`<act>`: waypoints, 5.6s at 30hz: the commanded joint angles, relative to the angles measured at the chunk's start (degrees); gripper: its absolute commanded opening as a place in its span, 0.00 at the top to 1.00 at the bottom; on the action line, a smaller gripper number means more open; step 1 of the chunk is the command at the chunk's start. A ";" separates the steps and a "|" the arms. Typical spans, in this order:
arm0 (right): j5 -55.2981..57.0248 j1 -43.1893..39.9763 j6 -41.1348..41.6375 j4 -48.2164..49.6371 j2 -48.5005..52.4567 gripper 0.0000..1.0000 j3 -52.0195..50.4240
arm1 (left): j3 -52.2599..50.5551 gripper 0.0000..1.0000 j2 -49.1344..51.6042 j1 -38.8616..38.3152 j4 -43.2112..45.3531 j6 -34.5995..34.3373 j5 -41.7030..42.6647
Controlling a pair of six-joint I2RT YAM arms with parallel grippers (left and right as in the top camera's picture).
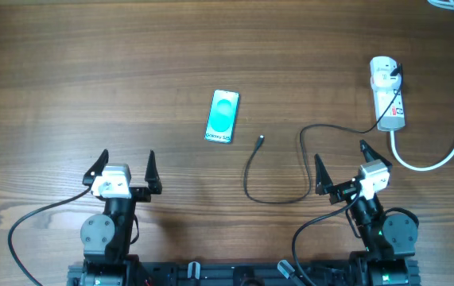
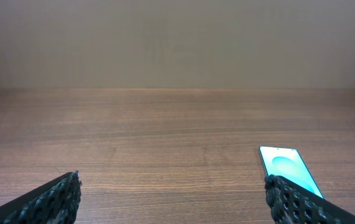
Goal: Plug charger to phone and switch on socket
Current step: 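Move the left gripper forward toward the light-blue phone, then lower the left gripper over the phone, aligning with its short edge, then close the left gripper on the phone's bottom edge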
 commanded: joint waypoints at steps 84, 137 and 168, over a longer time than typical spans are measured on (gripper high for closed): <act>0.46 0.28 0.96 0.15 -0.46 0.00 0.00 | 88.80 0.00 81.79 -11.61 -70.90 -30.51 20.02; 0.46 0.28 0.96 0.15 -0.46 0.00 0.00 | 106.49 0.00 131.51 -25.53 -59.54 -14.58 -1.38; 0.46 0.28 0.96 0.15 -0.46 0.00 0.00 | 106.44 0.00 136.19 -26.16 -57.22 -14.75 -1.31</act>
